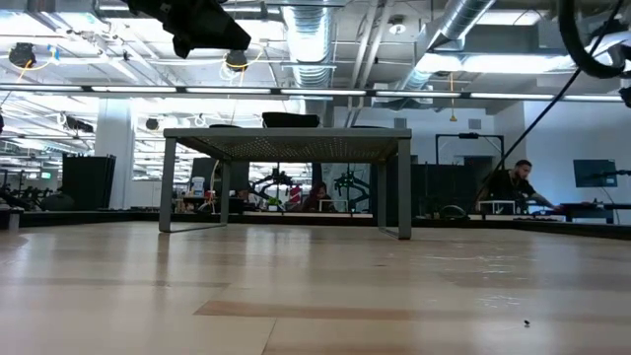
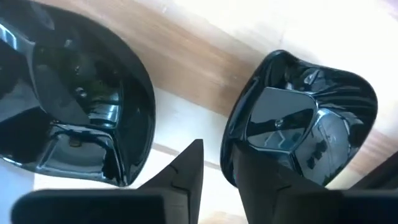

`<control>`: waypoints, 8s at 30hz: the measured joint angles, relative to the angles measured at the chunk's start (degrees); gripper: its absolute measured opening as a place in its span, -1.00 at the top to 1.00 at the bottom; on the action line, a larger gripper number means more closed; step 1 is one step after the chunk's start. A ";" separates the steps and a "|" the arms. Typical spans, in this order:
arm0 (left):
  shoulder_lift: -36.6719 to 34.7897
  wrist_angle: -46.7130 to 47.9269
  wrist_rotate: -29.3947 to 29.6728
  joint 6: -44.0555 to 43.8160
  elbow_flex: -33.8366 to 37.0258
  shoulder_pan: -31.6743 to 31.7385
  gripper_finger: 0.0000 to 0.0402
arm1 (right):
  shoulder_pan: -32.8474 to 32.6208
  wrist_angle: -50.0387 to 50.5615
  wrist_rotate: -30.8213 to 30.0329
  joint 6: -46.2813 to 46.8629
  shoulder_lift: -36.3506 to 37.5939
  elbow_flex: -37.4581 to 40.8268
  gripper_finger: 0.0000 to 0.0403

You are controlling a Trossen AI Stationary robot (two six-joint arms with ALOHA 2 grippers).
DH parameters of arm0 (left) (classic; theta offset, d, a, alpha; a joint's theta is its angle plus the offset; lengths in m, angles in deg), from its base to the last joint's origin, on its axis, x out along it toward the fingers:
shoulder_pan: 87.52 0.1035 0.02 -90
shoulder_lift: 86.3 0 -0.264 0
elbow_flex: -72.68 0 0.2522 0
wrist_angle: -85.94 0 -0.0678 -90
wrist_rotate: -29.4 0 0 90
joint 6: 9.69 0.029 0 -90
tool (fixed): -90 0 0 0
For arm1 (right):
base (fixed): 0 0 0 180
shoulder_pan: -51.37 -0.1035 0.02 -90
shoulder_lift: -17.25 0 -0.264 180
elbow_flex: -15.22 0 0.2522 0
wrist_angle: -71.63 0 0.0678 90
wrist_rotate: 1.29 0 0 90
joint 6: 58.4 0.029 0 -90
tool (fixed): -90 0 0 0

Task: Pick & Place Mini shaped plates
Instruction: Stack the black leaf-shaped plate on top of the black leaf-shaped plate on the shelf

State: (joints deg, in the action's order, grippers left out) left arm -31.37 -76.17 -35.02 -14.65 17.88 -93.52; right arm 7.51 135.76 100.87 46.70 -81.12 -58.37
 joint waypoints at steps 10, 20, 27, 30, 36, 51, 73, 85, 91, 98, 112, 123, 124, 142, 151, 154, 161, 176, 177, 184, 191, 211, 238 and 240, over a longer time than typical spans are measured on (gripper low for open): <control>0.00 0.07 0.00 0.00 0.00 -0.04 0.61 | -0.21 0.45 0.22 0.98 -0.37 3.32 0.61; 0.00 -0.32 0.00 0.00 0.00 -0.04 0.61 | 2.45 2.25 0.42 -2.21 -0.31 2.19 0.94; 0.00 -0.34 0.00 0.22 0.00 -0.04 0.61 | 8.16 20.96 -3.88 -13.99 -0.09 -6.72 0.98; 0.00 -0.34 0.00 0.22 0.00 -0.04 0.61 | 10.48 28.28 -15.77 -26.47 -0.09 -12.79 0.96; 0.00 -0.59 0.00 2.82 0.00 -0.04 0.61 | 15.62 29.29 -39.96 -74.58 -0.09 -22.68 0.99; 0.00 -0.34 0.02 6.38 0.00 -0.04 0.61 | 39.07 28.42 -49.88 -127.81 -0.07 -35.92 0.99; 0.00 -0.05 0.02 6.23 0.00 -0.05 0.61 | 52.15 16.27 -34.84 -119.12 -0.37 -35.48 0.92; 0.00 0.12 0.02 6.21 0.00 -0.05 0.61 | 48.95 18.15 -33.58 -108.52 -0.35 -36.65 0.55; 0.00 0.12 0.02 6.21 0.00 -0.05 0.61 | 40.23 26.50 -28.48 -100.18 -0.28 -39.75 0.54; 0.00 0.12 0.02 6.21 0.00 -0.06 0.61 | 30.02 37.89 -29.28 -79.02 -0.25 -40.19 0.54; 0.00 -0.37 0.02 6.19 0.00 -0.07 0.61 | 4.82 15.60 -30.15 -40.30 8.09 -16.72 0.54; -0.02 -2.70 0.04 5.97 0.02 -0.07 0.61 | -6.99 -9.79 -30.03 -22.20 8.04 -1.24 0.54; -0.02 -2.82 0.04 5.97 0.02 -0.07 0.61 | -7.64 -9.71 -30.03 -21.27 8.04 -0.67 0.54; -0.02 -6.54 0.04 5.97 0.02 -0.07 0.61 | -9.58 -7.54 -25.69 -10.74 2.75 2.95 0.54; -0.02 -6.76 0.04 5.99 0.02 -0.05 0.61 | -9.64 -7.50 -25.58 -8.45 2.48 2.95 0.54; -0.02 -6.76 0.03 5.99 0.02 -0.04 0.61 | -9.70 -7.77 -25.63 -7.39 1.82 2.95 0.54; -0.02 -6.76 0.04 5.99 0.02 -0.04 0.61 | -9.64 -10.65 -21.57 -7.50 -2.80 2.77 0.54; -0.02 -7.22 0.04 5.99 0.02 -0.07 0.61 | -9.64 -10.49 -23.65 -8.15 -0.74 2.99 0.87; -0.02 -7.25 0.03 5.99 0.02 -0.06 0.61 | -9.64 -10.55 -23.81 -8.15 -0.68 2.99 0.92; -0.04 -7.73 0.04 6.01 0.02 -0.06 0.61 | -9.01 -9.92 -23.67 -9.41 -0.57 2.61 0.97; -0.04 -8.53 0.02 6.21 0.02 -0.04 0.61 | -5.36 6.00 -23.95 -17.37 2.31 -4.69 0.99; -0.04 -8.53 0.04 6.23 0.02 -0.04 0.61 | 31.01 10.22 -41.88 -102.76 18.76 -18.38 1.00; 0.49 -8.13 0.04 6.23 0.02 0.00 0.61 | 67.52 -7.31 -15.95 -162.30 12.81 -23.06 1.00; 0.69 -8.00 0.02 6.23 0.02 0.00 0.61 | 68.21 -7.14 -13.98 -160.04 12.76 -23.06 1.00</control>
State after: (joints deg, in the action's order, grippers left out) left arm -30.68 -84.16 -34.99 -8.42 17.91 -93.52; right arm 75.72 128.62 86.89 -113.33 -68.35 -81.44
